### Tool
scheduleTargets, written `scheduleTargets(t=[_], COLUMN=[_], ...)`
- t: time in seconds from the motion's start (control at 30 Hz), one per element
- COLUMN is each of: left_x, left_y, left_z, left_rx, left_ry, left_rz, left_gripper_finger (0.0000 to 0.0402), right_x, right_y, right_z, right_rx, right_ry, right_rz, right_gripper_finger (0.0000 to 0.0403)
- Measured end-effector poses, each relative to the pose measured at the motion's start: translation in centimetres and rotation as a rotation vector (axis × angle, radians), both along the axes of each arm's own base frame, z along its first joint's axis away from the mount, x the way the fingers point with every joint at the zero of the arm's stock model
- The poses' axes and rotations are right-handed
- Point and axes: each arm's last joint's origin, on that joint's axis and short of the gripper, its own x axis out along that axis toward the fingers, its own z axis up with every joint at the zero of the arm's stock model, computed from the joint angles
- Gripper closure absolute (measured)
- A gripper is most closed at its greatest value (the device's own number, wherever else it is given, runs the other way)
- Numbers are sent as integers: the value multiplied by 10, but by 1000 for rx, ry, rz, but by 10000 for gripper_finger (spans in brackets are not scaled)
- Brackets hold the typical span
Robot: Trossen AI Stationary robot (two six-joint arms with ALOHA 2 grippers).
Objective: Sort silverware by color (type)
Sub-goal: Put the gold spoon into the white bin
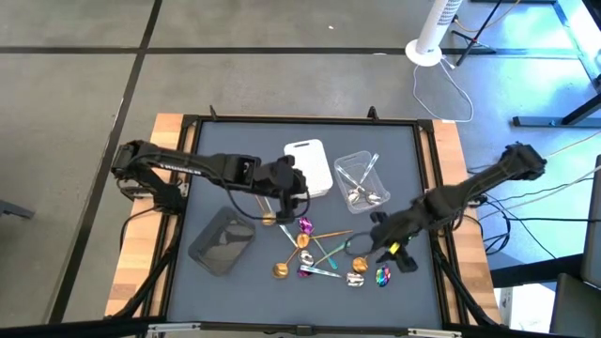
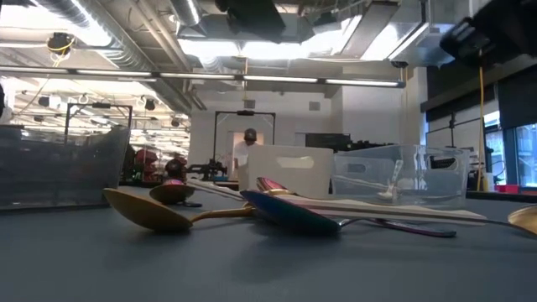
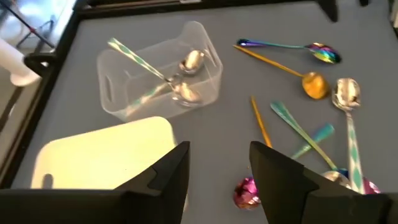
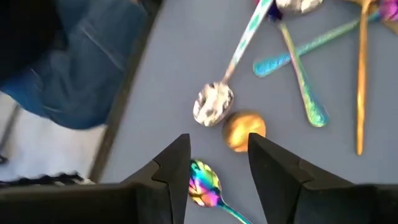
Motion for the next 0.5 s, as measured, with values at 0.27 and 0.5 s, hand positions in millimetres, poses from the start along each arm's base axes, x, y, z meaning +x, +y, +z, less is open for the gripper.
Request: scheduleTargets(t=[0.27, 0.5], left_x=[-2, -3], left_y=[-19, -28], left_z=[-1, -1], left_rx=[-2, -18], left_ry=[4, -2], left_rz=[-52, -60], left_gripper_finger=[240, 240], right_x=[11, 21], right_y=[20, 25], right_z=[-38, -66], right_rx=[-199, -286], right_ry=[105, 190], right_rz=[-5, 10], right_gripper_finger=[253, 253])
